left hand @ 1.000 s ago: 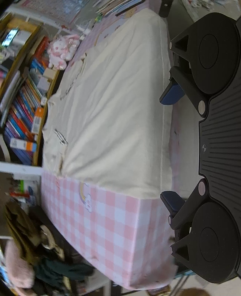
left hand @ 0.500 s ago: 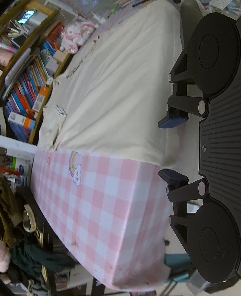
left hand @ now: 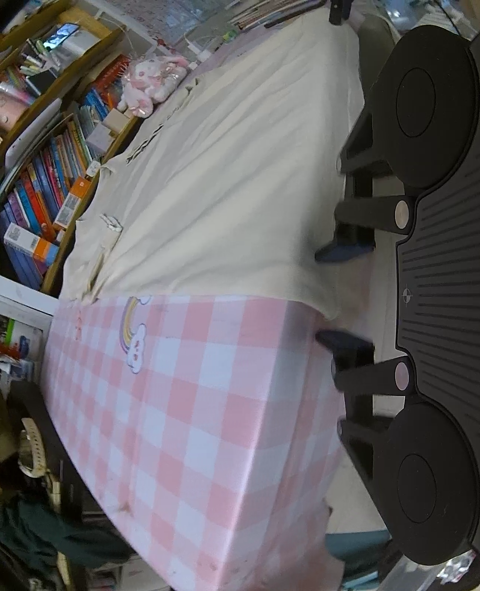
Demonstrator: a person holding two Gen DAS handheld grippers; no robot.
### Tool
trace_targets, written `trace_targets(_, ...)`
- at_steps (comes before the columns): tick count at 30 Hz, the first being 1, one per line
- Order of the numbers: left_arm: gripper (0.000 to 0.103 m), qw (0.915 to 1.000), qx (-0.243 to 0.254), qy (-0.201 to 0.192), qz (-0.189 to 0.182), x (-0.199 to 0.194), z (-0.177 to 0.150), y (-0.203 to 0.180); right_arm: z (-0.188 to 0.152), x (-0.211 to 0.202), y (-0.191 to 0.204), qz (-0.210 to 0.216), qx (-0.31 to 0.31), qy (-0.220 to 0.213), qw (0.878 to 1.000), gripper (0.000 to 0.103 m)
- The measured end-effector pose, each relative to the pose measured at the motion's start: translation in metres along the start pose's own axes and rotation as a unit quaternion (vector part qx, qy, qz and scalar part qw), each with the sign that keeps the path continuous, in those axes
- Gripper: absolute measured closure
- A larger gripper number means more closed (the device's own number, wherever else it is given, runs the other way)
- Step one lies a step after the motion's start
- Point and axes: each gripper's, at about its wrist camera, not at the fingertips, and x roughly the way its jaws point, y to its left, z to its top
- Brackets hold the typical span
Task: Fold clothes
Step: 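Close the right gripper on the hem while the left gripper grasps the hem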
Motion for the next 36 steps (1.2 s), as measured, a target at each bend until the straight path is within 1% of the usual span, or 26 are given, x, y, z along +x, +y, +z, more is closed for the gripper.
trace_targets(1, 0.09, 1.0, -0.001, -0.002, 0.003, -0.002, 0.0, -0.001, 0.003, 0.003, -0.003, 0.009, 0.004, 0.003, 1.0, 0.036)
trace_targets(2, 0.092, 1.0, 0.0, -0.006, 0.003, -0.004, -0.001, -0.003, 0.004, 0.004, -0.004, 0.02, 0.003, 0.008, 1.0, 0.042)
trace_targets(3, 0.093, 0.9999, 0.002, -0.01, 0.0, -0.008, -0.001, -0.005, 0.004, 0.004, -0.005, 0.034, 0.002, 0.012, 0.999, 0.052)
trace_targets(4, 0.093, 0.9999, 0.005, -0.014, -0.003, -0.012, -0.001, -0.007, 0.004, 0.001, -0.005, 0.048, 0.002, 0.016, 0.999, 0.08)
trace_targets(5, 0.093, 0.9998, 0.01, -0.017, -0.005, -0.016, -0.001, -0.01, 0.004, -0.002, -0.002, 0.054, 0.003, 0.024, 0.998, 0.09)
trace_targets(6, 0.093, 0.9997, 0.014, -0.018, -0.007, -0.018, 0.0, -0.012, 0.003, -0.007, 0.002, 0.056, -0.001, 0.029, 0.998, 0.091)
trace_targets(7, 0.093, 0.9996, 0.017, -0.018, -0.009, -0.019, 0.001, -0.014, 0.002, -0.013, 0.005, 0.067, -0.005, 0.029, 0.997, 0.092)
trace_targets(9, 0.093, 0.9996, 0.021, -0.018, -0.011, -0.02, 0.002, -0.016, 0.001, -0.022, 0.01, 0.102, -0.01, 0.036, 0.994, 0.092)
trace_targets(10, 0.093, 0.9996, 0.02, -0.017, -0.011, -0.019, 0.004, -0.016, 0.001, -0.025, 0.012, 0.123, -0.011, 0.042, 0.991, 0.09)
trace_targets(11, 0.093, 0.9996, 0.019, -0.017, -0.01, -0.018, 0.005, -0.015, 0.001, -0.027, 0.013, 0.137, -0.013, 0.049, 0.989, 0.081)
trace_targets(12, 0.093, 0.9997, 0.018, -0.016, -0.01, -0.017, 0.006, -0.015, 0.001, -0.026, 0.013, 0.128, -0.022, 0.056, 0.99, 0.072)
trace_targets(13, 0.093, 0.9997, 0.016, -0.016, -0.009, -0.016, 0.006, -0.015, 0.001, -0.026, 0.013, 0.115, -0.033, 0.061, 0.991, 0.059)
trace_targets(16, 0.093, 0.9997, 0.016, -0.014, -0.009, -0.016, 0.008, -0.014, 0.002, -0.022, 0.011, 0.041, -0.081, 0.057, 0.994, 0.057)
trace_targets(17, 0.093, 0.9998, 0.016, -0.013, -0.008, -0.015, 0.008, -0.014, 0.005, -0.023, 0.008, 0.028, -0.089, 0.05, 0.994, 0.057)
trace_targets(18, 0.093, 0.9998, 0.017, -0.012, -0.008, -0.015, 0.008, -0.015, 0.008, -0.024, 0.006, 0.026, -0.091, 0.042, 0.995, 0.057)
trace_targets(23, 0.093, 0.9998, 0.01, -0.012, -0.008, -0.014, 0.007, -0.014, 0.027, -0.029, 0.005, 0.062, -0.112, 0.007, 0.992, 0.056)
trace_targets(26, 0.093, 0.9999, 0.007, -0.011, -0.008, -0.014, 0.007, -0.014, 0.036, -0.023, 0.013, 0.071, -0.137, 0.019, 0.988, 0.058)
trace_targets(27, 0.093, 0.9999, 0.008, -0.011, -0.007, -0.014, 0.008, -0.014, 0.036, -0.023, 0.018, 0.088, -0.15, 0.032, 0.984, 0.058)
trace_targets(29, 0.093, 0.9999, 0.008, -0.011, -0.008, -0.014, 0.008, -0.014, 0.038, -0.029, 0.027, 0.15, -0.171, 0.058, 0.972, 0.058)
trace_targets(30, 0.093, 0.9999, 0.007, -0.011, -0.009, -0.014, 0.008, -0.013, 0.038, -0.033, 0.033, 0.175, -0.18, 0.063, 0.966, 0.058)
trace_targets(31, 0.093, 0.9999, 0.006, -0.011, -0.009, -0.013, 0.008, -0.013, 0.038, -0.034, 0.037, 0.183, -0.188, 0.066, 0.963, 0.059)
trace_targets(33, 0.093, 0.9999, 0.004, -0.01, -0.009, -0.012, 0.007, -0.012, 0.038, -0.031, 0.043, 0.166, -0.198, 0.068, 0.964, 0.059)
trace_targets(36, 0.092, 0.9999, 0.003, -0.009, -0.008, -0.012, 0.007, -0.009, 0.038, -0.024, 0.042, 0.139, -0.193, 0.073, 0.969, 0.059)
